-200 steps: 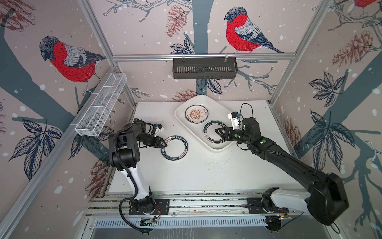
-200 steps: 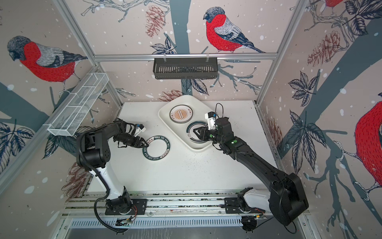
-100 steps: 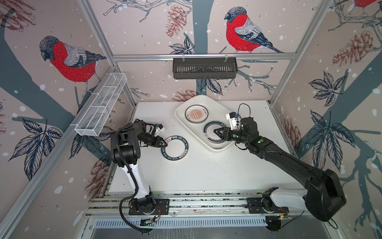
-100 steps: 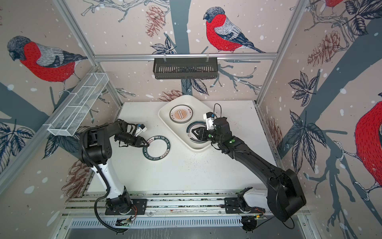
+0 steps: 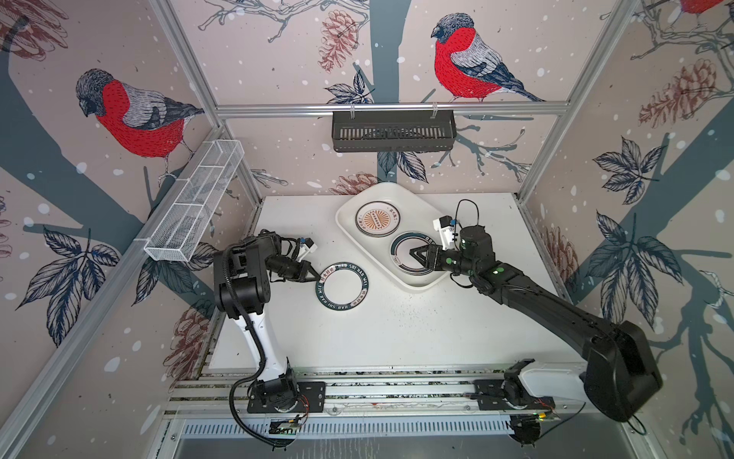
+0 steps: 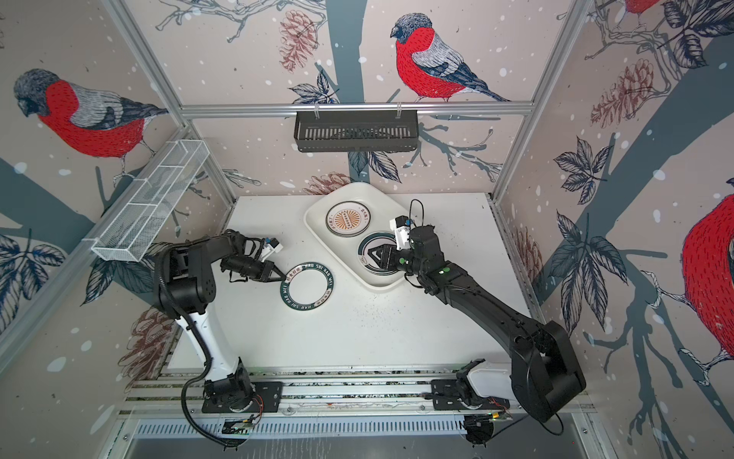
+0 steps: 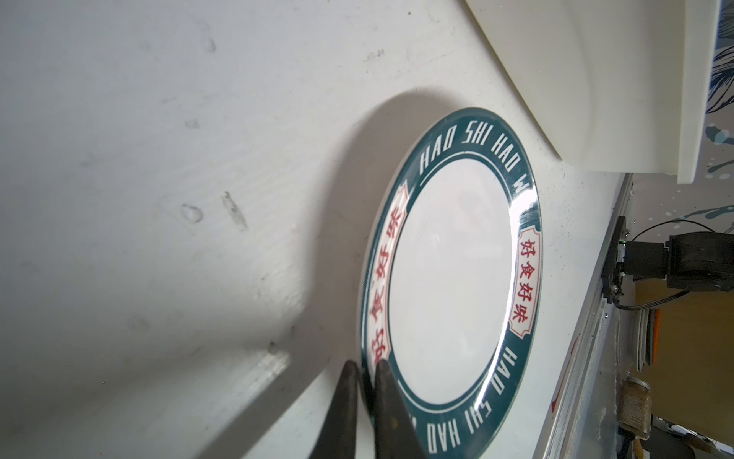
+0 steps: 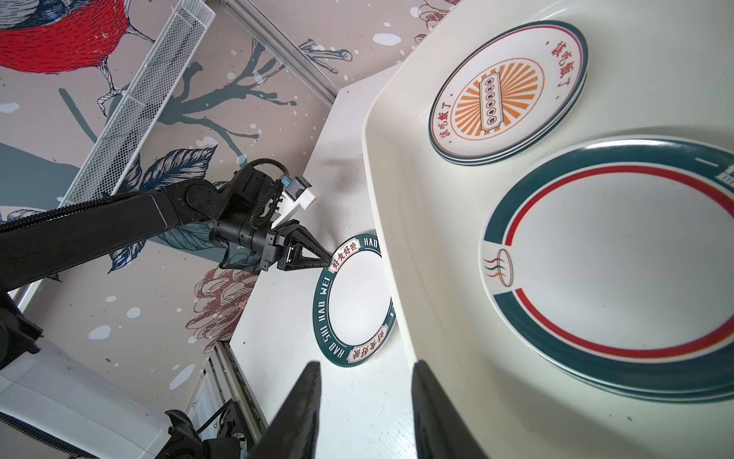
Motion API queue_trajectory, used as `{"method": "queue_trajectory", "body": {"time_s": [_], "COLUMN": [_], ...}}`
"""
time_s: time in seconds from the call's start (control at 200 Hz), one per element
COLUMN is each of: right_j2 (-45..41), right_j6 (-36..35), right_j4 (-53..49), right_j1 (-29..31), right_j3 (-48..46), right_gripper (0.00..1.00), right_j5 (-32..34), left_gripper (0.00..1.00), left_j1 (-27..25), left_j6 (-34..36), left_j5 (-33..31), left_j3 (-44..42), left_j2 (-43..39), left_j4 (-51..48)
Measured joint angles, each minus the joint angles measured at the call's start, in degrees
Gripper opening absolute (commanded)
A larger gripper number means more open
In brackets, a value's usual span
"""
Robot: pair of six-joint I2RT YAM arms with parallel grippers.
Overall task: Place the plates into the plastic bin on the countertop
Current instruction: 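Grip the plate rim with the left gripper and tilt it upright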
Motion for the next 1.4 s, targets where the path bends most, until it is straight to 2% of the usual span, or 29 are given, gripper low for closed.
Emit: {"method": "queue_trajectory", "body": {"time_s": [0.12,0.34,0.575,0.63,1.066,1.401], "right_j2": [0.04,0.26,0.76,0.92,1.84,1.92], "right_j6": [0.20,0.39,1.16,1.18,1.20,1.22], "right_j4": [0.11,0.76,1.29,1.36,2.56,2.64], "right_j1": [0.00,0.00,-0.02,-0.04,-0.02,-0.04], "right_j3": [-0.26,-0.46,-0.46,-0.46,-0.72,-1.03], "right_gripper": [0.40,0.40,0.40,0.40,0.40,0.40], "right_j5": [0.00,0.00,0.00,-0.02,-0.39,-0.44], "left_gripper": [0.00,0.05,0.24,0.26,0.25,0.08], "left_j1": [0.00,0.00,0.00,0.00,-0.98,-2.97], "left_j6": [-0.22,-0.15,0.26,0.26,1.84,2.05], "left_j5": [1.11,1.49,1.64,1.64,1.64,1.46], "left_j3": [0.02,0.22,0.33,0.33,0.94,0.26], "left_j2": [0.11,0.55,1.05,1.18,2.58,2.58], "left_j4": [-0.66,-0.59,-0.61,-0.61,-2.54,-2.60]}}
